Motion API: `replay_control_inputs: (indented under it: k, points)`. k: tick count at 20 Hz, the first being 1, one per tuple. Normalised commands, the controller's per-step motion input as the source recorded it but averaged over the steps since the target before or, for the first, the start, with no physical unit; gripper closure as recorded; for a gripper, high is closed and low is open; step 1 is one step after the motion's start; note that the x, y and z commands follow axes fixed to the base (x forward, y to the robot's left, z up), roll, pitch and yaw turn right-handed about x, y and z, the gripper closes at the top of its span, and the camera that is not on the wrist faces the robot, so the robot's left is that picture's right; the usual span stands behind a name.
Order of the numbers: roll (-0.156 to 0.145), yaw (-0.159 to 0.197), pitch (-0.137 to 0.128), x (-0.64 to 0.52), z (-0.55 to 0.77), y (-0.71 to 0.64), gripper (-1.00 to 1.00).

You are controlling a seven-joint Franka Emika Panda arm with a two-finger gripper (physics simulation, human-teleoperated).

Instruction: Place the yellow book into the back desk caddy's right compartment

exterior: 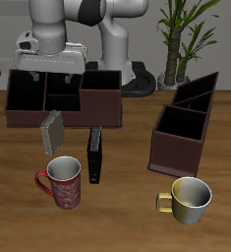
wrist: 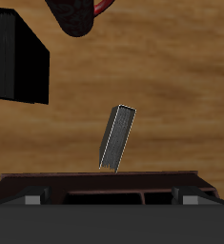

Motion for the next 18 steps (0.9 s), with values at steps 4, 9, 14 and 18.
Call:
replay_control_inputs:
  k: [4,9,14,18]
  points:
    - [-0.029,-0.002,-0.014,-0.03,-0.06,-0.26,-1.00]
    - [-0.016,-0.022,-0.020,0.07,-0.02,-0.09,-1.00]
    - [0.009,-0.024,-0.024,0.17,-0.13,0.01,-1.00]
    - [-0.002,-0.020,0.006,0.21,-0.30,0.02,-1.00]
